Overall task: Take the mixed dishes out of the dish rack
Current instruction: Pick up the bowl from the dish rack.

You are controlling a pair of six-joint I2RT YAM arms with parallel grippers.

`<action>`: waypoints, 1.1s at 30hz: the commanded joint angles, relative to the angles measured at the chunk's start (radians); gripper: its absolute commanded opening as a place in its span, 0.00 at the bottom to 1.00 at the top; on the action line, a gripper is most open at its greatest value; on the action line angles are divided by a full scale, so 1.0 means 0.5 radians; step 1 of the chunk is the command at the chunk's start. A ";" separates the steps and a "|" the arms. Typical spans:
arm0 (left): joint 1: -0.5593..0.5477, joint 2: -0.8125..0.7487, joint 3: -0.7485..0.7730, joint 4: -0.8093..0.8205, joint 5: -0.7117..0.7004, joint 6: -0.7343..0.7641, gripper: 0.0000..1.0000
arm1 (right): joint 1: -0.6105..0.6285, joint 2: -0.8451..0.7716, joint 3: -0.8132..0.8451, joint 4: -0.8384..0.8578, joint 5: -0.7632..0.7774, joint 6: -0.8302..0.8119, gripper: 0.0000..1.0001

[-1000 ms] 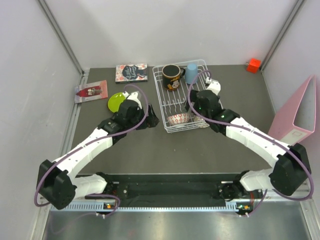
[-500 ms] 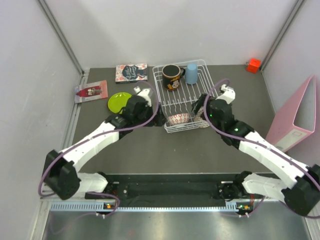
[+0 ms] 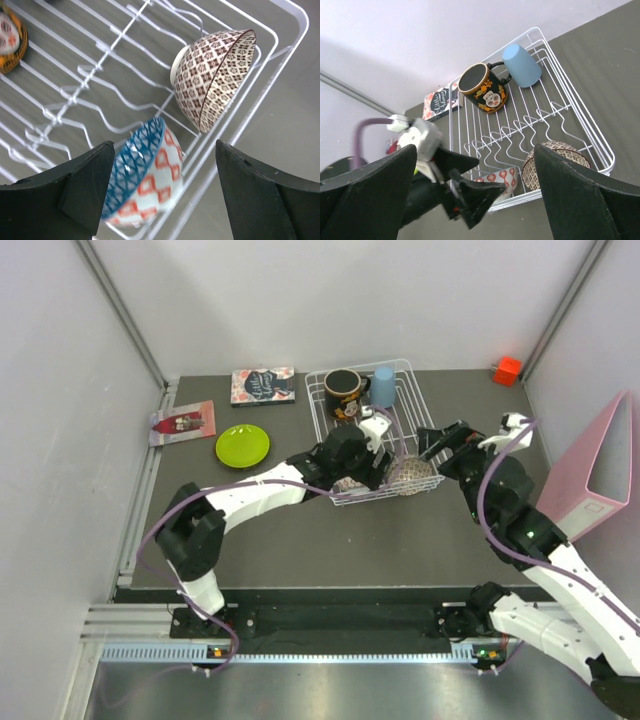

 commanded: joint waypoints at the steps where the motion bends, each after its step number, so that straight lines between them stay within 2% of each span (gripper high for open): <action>1: -0.022 0.051 -0.023 0.523 -0.009 0.400 0.86 | -0.028 -0.092 0.079 -0.059 0.029 -0.046 1.00; 4: -0.025 0.115 0.004 0.621 -0.034 0.480 0.85 | -0.025 -0.117 0.064 -0.068 0.002 -0.046 1.00; 12: -0.056 0.345 0.213 0.615 0.077 0.517 0.84 | -0.025 -0.132 -0.007 -0.078 -0.054 -0.015 1.00; 23: -0.124 0.551 0.246 0.637 0.123 0.563 0.82 | -0.025 -0.132 -0.047 -0.093 -0.054 -0.009 1.00; 29: -0.124 0.600 0.271 0.609 0.104 0.633 0.70 | -0.022 -0.120 -0.065 -0.099 -0.048 -0.009 1.00; 33: -0.120 0.606 0.274 0.600 0.040 0.649 0.54 | -0.025 -0.108 -0.068 -0.093 -0.048 -0.009 1.00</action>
